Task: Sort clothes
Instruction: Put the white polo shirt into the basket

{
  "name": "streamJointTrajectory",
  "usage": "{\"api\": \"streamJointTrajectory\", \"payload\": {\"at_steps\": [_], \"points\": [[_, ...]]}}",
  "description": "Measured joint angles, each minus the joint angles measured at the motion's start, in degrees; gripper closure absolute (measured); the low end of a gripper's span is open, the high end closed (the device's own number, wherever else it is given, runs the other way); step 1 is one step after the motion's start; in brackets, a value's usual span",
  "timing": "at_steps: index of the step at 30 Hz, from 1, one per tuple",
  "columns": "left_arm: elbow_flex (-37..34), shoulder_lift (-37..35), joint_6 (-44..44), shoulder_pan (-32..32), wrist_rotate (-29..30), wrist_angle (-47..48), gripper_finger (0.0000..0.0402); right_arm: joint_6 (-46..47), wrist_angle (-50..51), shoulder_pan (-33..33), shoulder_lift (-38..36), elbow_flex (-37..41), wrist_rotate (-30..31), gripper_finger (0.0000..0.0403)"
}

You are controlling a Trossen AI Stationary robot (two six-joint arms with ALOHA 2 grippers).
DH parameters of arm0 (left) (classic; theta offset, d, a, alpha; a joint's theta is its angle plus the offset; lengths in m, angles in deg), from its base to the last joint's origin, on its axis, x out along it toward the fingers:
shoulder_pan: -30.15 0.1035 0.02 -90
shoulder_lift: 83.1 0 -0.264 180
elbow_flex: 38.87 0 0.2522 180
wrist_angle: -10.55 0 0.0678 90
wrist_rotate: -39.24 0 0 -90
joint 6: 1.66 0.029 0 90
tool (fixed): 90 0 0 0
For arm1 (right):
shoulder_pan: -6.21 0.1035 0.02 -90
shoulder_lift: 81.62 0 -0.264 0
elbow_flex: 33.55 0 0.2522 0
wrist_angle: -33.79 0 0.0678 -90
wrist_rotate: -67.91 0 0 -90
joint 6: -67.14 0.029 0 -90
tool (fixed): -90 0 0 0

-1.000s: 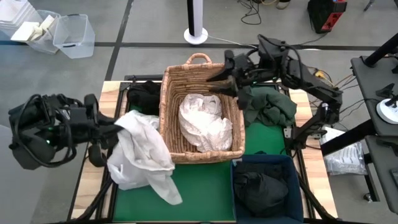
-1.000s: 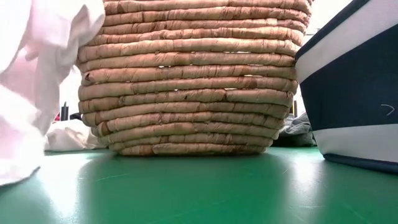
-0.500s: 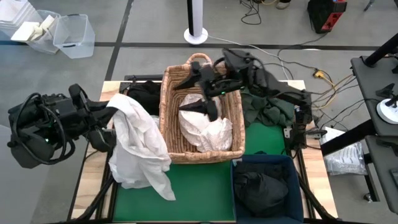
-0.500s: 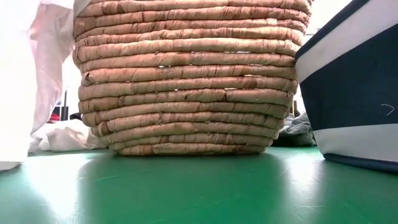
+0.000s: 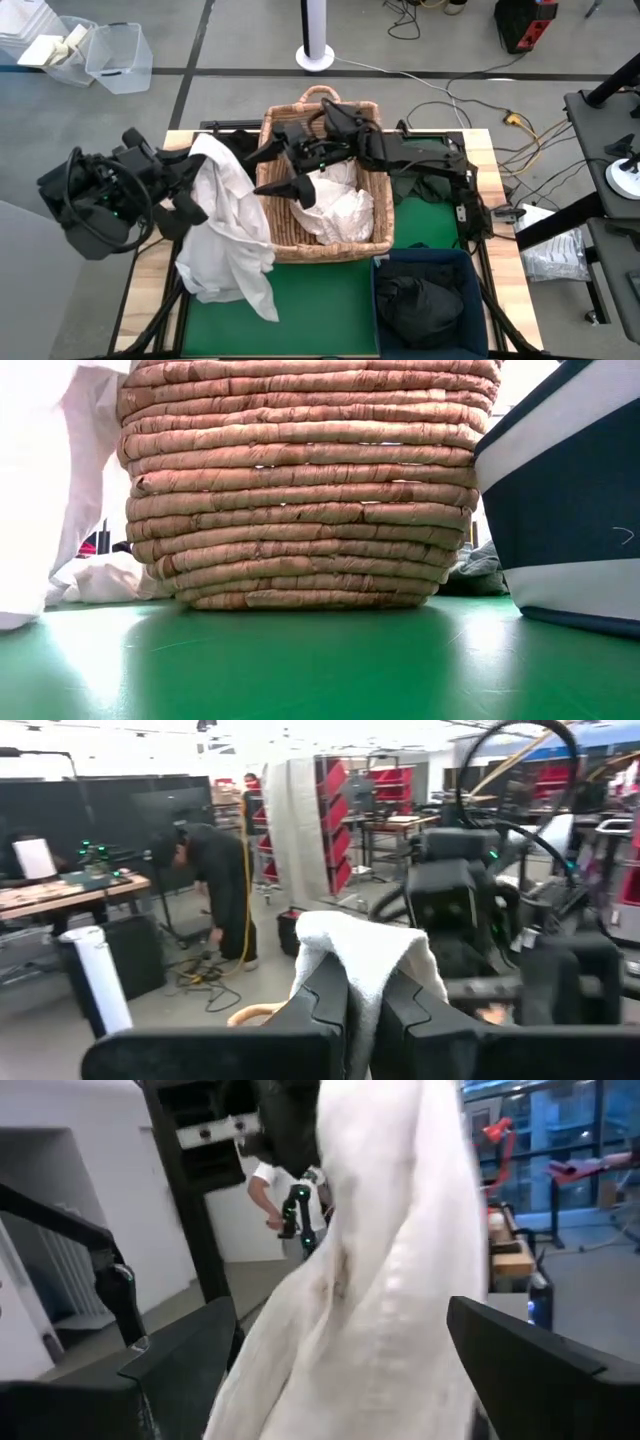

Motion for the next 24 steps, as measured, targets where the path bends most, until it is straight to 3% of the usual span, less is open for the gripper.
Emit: {"api": "streamJointTrajectory", "payload": {"at_steps": [8, 12, 19, 24], "points": [[0.0, 1.0, -0.1, 1.4, -0.2, -1.3, 0.0401, 1.4, -1.6, 0.5, 3.0, 0.0, 0.7, 0.0044], [0.0, 1.8, -0.4, 1.6, -4.1, -2.5, 0.0401, 2.9, -3.2, 0.8, 4.6, 0.0, 0.5, 0.0044], [0.0, 4.5, 0.9, 4.3, -6.2, -2.7, 0.0401, 1.2, -7.9, 2.5, 7.1, 0.0, -7.1, 0.0044], [0.0, 6.4, 2.4, 6.3, -6.2, -2.7, 0.0401, -1.6, -9.1, 3.9, 7.8, 0.0, -7.3, 0.0058]]}}
